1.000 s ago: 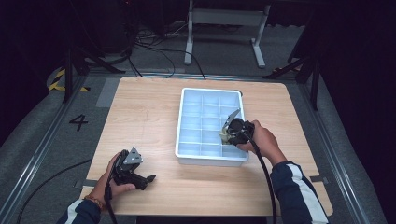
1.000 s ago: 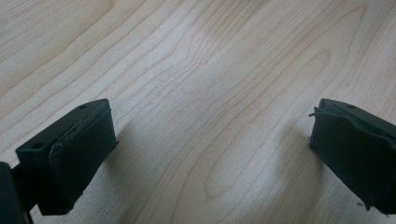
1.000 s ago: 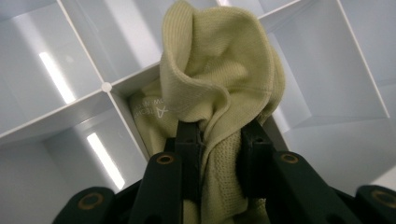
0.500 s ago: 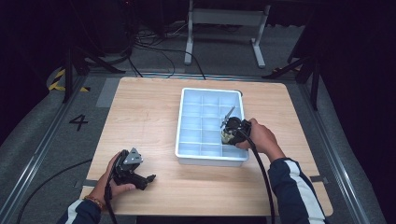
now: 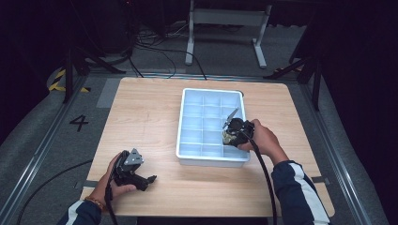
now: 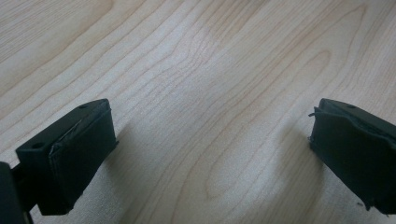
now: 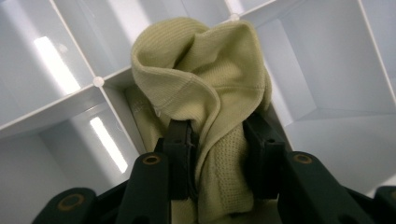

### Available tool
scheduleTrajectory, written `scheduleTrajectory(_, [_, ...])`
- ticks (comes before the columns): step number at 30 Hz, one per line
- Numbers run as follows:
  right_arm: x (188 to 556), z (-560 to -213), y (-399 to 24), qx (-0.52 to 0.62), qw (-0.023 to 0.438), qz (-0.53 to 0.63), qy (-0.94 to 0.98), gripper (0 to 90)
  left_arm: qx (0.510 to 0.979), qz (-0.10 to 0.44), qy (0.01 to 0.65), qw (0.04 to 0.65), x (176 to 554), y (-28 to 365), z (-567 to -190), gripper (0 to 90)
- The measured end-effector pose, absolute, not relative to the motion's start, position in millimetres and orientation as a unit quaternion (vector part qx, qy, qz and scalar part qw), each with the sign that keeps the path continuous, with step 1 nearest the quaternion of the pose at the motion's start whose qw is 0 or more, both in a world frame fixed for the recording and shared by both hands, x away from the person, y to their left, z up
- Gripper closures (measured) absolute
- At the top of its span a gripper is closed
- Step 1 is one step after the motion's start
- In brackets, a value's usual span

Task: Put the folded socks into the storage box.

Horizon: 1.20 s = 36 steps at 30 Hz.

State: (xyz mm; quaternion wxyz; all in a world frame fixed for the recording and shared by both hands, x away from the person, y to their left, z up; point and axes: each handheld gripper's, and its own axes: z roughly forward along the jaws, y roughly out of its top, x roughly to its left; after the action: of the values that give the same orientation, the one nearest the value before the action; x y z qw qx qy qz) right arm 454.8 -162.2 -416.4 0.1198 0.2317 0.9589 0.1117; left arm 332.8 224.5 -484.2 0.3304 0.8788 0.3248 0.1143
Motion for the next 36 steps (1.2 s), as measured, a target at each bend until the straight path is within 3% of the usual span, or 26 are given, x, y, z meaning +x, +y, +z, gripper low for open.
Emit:
scheduleTrajectory(11, [448, -403, -175, 0.255, 0.134, 0.165, 0.943, 55.5, 0.879, 0.114, 0.325, 0.330, 333, 225, -484, 0.3])
scheduleTrajectory(13, [446, -400, -178, 0.255, 0.132, 0.182, 0.940, 58.3, 0.879, 0.114, 0.325, 0.331, 333, 225, -484, 0.4])
scheduleTrajectory(16, [441, -394, -180, 0.249, 0.132, 0.219, 0.934, 72.2, 0.879, 0.114, 0.325, 0.330, 333, 225, -484, 0.3])
scheduleTrajectory(18, [441, -395, -178, 0.248, 0.141, 0.212, 0.935, 76.6, 0.879, 0.114, 0.325, 0.330, 333, 225, -484, 0.3])
scheduleTrajectory(36, [451, -415, -165, 0.234, 0.140, 0.144, 0.951, 82.2, 0.878, 0.112, 0.327, 0.332, 333, 224, -484, 0.4])
